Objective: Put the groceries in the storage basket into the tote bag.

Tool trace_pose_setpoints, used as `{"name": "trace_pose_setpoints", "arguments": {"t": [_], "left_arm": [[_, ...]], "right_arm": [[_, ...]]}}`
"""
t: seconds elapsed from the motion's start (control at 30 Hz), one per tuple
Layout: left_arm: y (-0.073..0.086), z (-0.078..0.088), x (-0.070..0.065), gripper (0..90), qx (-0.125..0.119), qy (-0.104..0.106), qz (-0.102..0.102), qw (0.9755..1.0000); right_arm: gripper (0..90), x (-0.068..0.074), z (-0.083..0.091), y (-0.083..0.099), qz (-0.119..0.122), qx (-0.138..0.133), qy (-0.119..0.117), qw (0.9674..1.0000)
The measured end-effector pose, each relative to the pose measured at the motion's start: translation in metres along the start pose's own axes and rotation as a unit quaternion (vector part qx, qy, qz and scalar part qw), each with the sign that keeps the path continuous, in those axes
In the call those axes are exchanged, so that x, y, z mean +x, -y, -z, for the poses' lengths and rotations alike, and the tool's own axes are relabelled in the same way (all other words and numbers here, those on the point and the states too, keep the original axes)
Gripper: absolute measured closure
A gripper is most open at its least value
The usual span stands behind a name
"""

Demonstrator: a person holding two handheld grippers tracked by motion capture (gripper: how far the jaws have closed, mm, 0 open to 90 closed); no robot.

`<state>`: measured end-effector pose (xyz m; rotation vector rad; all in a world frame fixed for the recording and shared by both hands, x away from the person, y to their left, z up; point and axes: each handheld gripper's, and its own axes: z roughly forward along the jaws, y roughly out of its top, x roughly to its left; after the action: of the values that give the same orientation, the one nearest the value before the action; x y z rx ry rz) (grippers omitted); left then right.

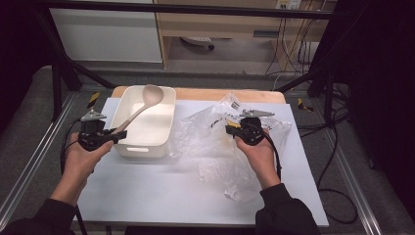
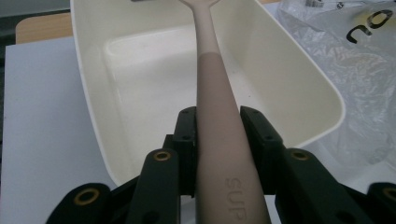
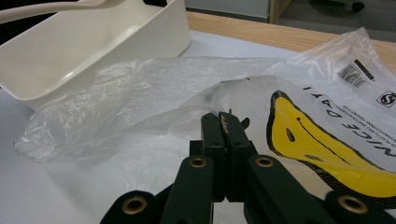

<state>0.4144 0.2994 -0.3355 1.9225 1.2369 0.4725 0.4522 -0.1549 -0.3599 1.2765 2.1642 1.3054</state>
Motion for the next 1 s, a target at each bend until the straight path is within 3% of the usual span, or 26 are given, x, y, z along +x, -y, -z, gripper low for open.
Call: {"name": "trace_pose_setpoints", "arguments": {"t": [0.57, 0.67, 0.8, 1.0], "left_arm": [[0.003, 0.023, -0.017, 68.6, 0.005, 0.046, -0.042, 0.9980], [0.002, 0.028, -0.019, 68.6, 0.003, 0.059, -0.049, 0.9970], [0.000, 0.034, -0.022, 68.6, 0.013, 0.072, -0.073, 0.9946], [0.003, 0.047, -0.031, 68.6, 0.014, 0.107, -0.086, 0.9905]], "right_arm": [[90.0, 0.000, -0.002, 0.001, -0.002, 0.006, -0.008, 1.0000], [90.0, 0.000, -0.003, 0.001, -0.001, 0.007, -0.009, 0.9999], [90.0, 0.000, -0.004, 0.001, 0.002, 0.010, -0.011, 0.9999], [90.0, 0.004, -0.003, -0.008, 0.003, 0.010, -0.011, 0.9999]]}}
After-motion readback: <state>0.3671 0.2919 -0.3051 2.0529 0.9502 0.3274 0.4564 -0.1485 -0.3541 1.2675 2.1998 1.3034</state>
